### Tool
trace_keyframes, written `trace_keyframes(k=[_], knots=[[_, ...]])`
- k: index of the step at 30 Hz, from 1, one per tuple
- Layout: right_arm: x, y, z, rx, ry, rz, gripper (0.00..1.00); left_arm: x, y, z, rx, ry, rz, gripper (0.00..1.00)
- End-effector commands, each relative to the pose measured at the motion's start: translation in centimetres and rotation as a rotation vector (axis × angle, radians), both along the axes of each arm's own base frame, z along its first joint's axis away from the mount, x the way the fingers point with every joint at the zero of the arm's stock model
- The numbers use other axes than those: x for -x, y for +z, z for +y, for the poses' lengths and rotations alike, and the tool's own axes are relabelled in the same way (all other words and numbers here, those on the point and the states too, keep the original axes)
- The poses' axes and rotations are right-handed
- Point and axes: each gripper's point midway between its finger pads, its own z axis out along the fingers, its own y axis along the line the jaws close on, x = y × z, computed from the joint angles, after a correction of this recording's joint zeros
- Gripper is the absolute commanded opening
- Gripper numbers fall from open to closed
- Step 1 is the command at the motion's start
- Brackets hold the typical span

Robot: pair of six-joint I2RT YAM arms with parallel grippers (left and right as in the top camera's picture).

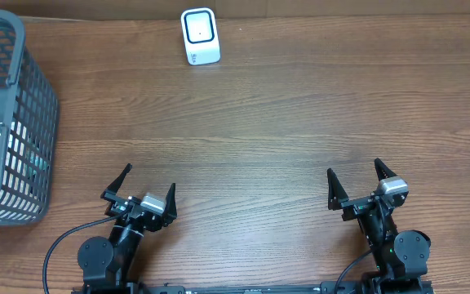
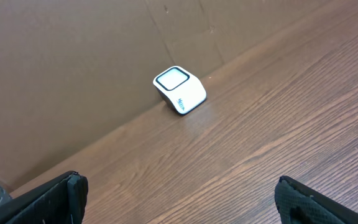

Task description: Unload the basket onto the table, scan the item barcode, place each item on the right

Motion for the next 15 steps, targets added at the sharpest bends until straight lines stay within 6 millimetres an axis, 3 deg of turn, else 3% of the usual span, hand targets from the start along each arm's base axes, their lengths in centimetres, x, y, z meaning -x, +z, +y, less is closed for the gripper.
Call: trace_keyframes(k=[1, 15], knots=[[0.04, -0.17, 0.21, -0.004, 0.011, -0.003, 1.0, 0.05, -0.17, -0.21, 0.017, -0.007, 0.0, 1.0], [0.04, -0.17, 0.21, -0.004, 0.011, -0.003, 1.0, 0.05, -0.17, -0.21, 0.017, -0.007, 0.0, 1.0]])
